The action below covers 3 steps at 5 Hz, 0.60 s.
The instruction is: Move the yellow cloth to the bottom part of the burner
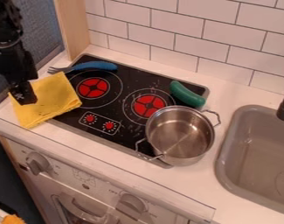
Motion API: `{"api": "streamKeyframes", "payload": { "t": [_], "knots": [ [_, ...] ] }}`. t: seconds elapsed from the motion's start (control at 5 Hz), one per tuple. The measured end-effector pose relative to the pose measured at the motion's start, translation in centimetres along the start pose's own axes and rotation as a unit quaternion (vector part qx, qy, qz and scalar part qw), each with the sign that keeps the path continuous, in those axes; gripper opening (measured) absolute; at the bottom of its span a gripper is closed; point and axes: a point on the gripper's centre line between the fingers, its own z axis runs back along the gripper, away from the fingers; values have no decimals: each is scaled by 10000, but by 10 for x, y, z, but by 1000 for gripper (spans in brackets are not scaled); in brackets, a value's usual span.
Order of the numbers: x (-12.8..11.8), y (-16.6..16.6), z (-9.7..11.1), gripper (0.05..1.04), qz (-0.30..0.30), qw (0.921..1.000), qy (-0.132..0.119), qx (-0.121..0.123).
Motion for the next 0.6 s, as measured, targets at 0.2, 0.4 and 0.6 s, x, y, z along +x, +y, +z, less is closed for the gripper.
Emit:
{"api": "streamKeyframes", "payload": {
  "t": [0.2,0.4,0.6],
  "knots": [
    [-4,4,16,998,-32,9997,145,-170],
    [-11,5,35,998,-59,9985,320,-443],
    [-16,2,47,998,-222,9966,501,-616]
  ]
}}
